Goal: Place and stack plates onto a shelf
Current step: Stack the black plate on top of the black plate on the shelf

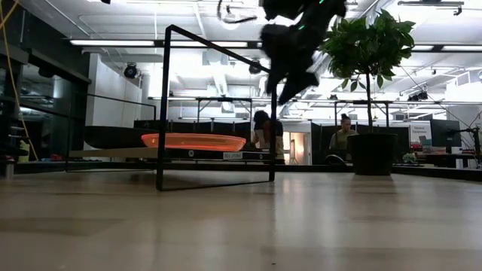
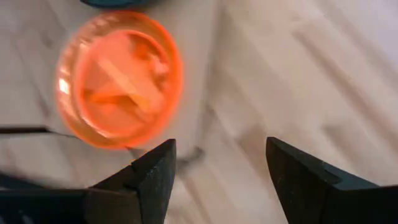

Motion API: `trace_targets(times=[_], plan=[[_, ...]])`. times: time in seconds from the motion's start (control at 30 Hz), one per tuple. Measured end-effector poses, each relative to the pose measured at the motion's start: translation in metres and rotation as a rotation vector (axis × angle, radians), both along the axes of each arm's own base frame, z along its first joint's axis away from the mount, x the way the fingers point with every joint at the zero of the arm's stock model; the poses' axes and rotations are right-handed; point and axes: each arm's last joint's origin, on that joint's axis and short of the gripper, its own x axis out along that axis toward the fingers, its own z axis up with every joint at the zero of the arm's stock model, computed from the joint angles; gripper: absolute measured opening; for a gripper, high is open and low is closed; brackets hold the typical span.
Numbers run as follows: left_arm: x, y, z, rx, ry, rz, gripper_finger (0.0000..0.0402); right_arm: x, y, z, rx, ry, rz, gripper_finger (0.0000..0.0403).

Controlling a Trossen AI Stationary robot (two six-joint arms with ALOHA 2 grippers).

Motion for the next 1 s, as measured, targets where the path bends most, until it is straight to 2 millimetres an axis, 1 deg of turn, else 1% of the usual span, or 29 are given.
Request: trace_targets(times=[0.1, 0.23, 0.27, 0.33, 0.43, 0.57, 0.7, 0.8, 0.87, 1.0], plan=[[0.0, 0.0, 0.0, 0.0, 0.0, 0.0, 0.0111, -0.024, 0.004, 0.021, -0.085, 0.051, -0.026, 0.0227], [0.0, 0.0, 0.0, 0.0, 0.0, 0.012, 0.0111, -0.052, 0.012, 0.047, -0.116, 0.043, -0.051, 0.0227], [0.0, 0.0, 0.0, 0.0, 0.0, 0.014, 0.0111, -0.058, 0.016, 0.051, -0.118, 0.026, -0.055, 0.0227], [0.0, 0.0, 0.0, 0.0, 0.0, 0.016, 0.0111, -0.071, 0.026, 0.05, -0.09, 0.003, -0.066, 0.0227], [0.0, 0.0, 0.0, 0.0, 0.0, 0.017, 0.0111, -0.094, 0.047, 0.035, 0.0, -0.013, -0.087, 0.0227], [0.0, 0.0, 0.0, 0.0, 0.0, 0.017, 0.0111, -0.123, 0.082, 0.011, 0.182, -0.025, -0.078, 0.0227], [0.0, 0.0, 0.0, 0.0, 0.0, 0.018, 0.0111, -0.153, 0.115, -0.007, 0.337, 0.052, -0.061, 0.0227], [0.001, 0.001, 0.0, 0.0, 0.004, 0.018, 0.0111, -0.172, 0.136, -0.022, 0.39, 0.167, -0.053, 0.0227], [0.002, 0.001, -0.001, -0.001, 0.01, 0.018, 0.0111, -0.181, 0.147, -0.034, 0.4, 0.235, -0.036, 0.0227], [0.005, 0.001, -0.002, -0.002, 0.02, 0.019, 0.0111, -0.195, 0.16, -0.063, 0.376, 0.354, -0.034, 0.0227]])
